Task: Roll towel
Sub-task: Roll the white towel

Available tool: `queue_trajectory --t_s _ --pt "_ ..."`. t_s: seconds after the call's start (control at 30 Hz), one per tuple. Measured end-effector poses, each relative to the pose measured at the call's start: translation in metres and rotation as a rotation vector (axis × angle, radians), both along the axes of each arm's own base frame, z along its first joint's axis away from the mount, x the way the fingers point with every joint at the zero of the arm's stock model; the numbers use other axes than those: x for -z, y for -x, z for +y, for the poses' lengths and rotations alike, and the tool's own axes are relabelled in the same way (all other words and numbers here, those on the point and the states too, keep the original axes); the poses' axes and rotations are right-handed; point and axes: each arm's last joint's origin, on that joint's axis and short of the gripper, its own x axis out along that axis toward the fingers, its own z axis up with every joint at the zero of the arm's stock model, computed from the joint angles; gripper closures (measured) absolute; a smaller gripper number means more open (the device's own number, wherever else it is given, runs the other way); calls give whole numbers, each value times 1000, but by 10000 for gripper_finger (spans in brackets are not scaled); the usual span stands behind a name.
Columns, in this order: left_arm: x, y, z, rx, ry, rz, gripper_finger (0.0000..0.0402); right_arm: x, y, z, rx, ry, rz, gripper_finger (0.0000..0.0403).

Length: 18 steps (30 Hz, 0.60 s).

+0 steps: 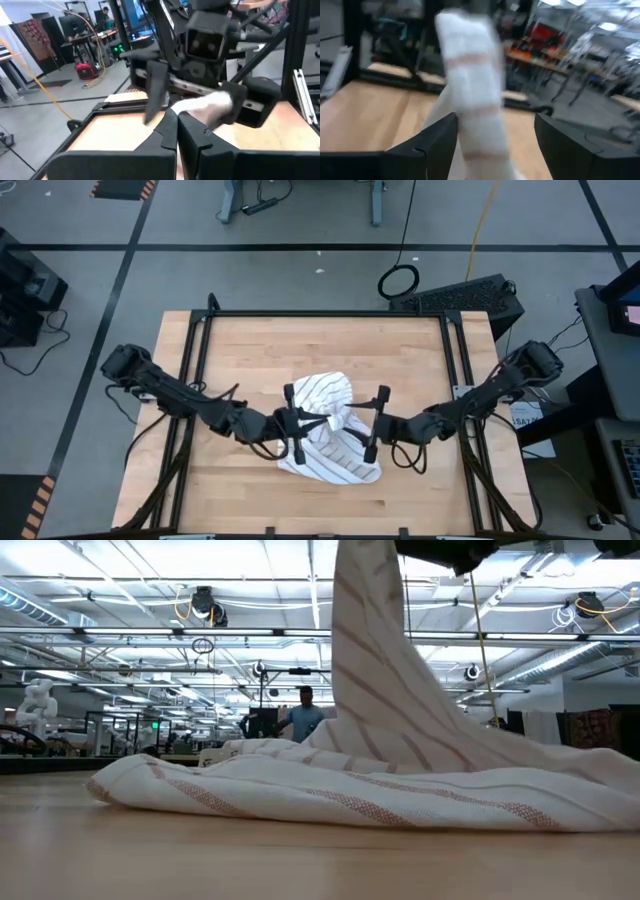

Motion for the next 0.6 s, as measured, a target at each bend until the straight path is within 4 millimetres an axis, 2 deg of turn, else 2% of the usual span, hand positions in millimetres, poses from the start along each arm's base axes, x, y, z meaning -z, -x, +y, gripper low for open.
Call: queue_trajectory --t_s 0.2,0.27,0.37,0.53,0.6 --pt "5 -4 1 -26 7 7 400 5 -4 2 -13 41 6 151" --pt "5 -5 3 -19 22 4 400 6 -5 -1 -1 9 -3 166" --pt "6 -6 5 -9 28 11 400 6 -7 -4 13 -8 -6 222" --pt "8 -6 7 -15 38 27 399 6 -7 -4 10 51 9 372" --pt "9 -6 7 -15 35 34 393 5 -7 -4 16 85 12 389"
